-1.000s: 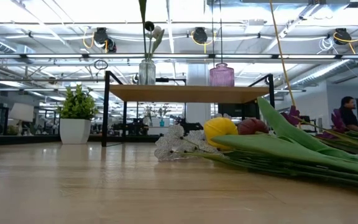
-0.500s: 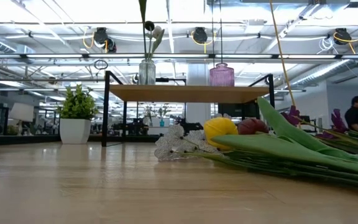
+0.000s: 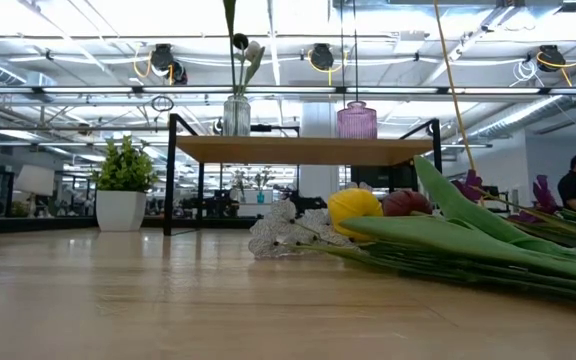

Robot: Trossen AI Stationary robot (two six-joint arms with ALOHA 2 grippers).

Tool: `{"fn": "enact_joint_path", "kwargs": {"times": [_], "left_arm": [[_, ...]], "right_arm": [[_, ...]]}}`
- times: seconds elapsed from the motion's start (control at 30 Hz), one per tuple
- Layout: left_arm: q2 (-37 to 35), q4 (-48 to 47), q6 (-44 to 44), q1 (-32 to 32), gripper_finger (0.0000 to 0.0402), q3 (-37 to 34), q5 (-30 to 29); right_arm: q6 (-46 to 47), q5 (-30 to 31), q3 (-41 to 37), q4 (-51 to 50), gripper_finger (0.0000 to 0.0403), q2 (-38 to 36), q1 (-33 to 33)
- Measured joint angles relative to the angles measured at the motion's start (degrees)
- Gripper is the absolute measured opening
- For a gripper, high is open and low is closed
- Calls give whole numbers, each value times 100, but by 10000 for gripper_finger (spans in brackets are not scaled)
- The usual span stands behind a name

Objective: Pick and place flowers into a vace then onto a shelf
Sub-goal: Put the yellow tulip into the white vase

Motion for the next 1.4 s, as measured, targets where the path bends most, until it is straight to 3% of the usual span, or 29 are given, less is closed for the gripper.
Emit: {"fn": "enact_joint_path", "kwargs": {"times": [0.3,0.4,0.57,0.63,0.87,1.03,1.2,1.4], "left_arm": [[0,552,279,131,196,0,248],[0,547,280,144,149,0,248],[0,546,297,144,37,0,248],[0,543,298,144,14,0,246],[0,525,297,73,9,0,-31],[0,458,273,-3,10,0,-99],[0,449,404,-121,9,0,-152],[-289,454,977,-432,7,0,-1432]], "right_arm": [[-3,45,0,9,0,168,-49],[-26,38,0,4,4,173,-74],[-185,182,0,0,22,173,-114],[-186,184,0,-9,31,173,-133],[64,119,0,-144,83,144,-188],[346,-578,0,-204,141,91,-305],[471,-610,0,-302,198,63,-306],[271,-614,-4,-304,231,-42,-166]]}}
